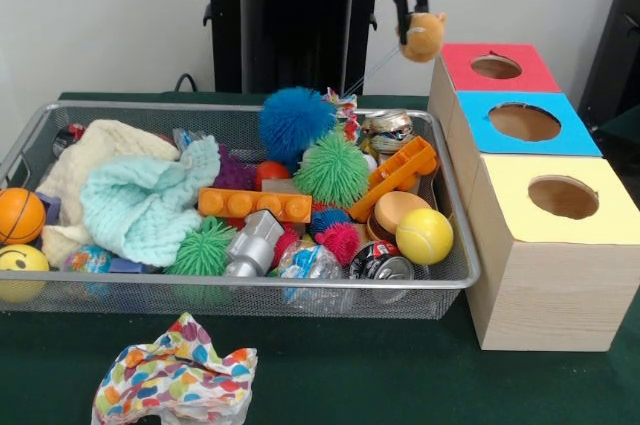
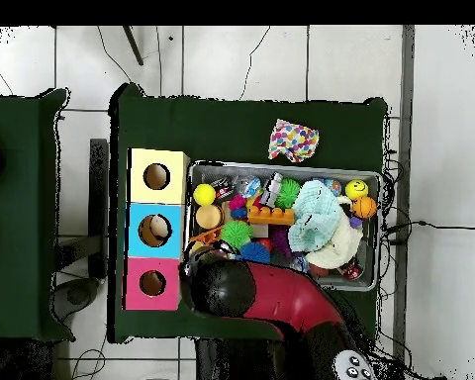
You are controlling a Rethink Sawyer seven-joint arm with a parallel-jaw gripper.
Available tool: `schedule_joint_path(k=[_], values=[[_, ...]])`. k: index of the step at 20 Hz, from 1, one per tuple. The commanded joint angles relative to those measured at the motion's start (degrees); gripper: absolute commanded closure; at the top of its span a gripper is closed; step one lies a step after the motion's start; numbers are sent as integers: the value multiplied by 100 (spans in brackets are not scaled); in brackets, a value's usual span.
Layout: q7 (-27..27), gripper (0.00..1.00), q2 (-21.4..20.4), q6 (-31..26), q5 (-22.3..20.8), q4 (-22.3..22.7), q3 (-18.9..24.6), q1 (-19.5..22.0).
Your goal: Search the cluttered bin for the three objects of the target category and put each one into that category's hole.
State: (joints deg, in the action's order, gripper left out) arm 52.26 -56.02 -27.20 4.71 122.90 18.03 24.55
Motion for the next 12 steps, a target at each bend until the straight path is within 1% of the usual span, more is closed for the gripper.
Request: schedule_joint_path(k=[1,4,7,12], values=[[1598,100,-3,-461,511,94,180,-391],[1670,100,125,-237,588,85,116,-572],[1603,100,278,-15,619,43,122,-672],[1682,100,589,353,679,-21,-14,-847]])
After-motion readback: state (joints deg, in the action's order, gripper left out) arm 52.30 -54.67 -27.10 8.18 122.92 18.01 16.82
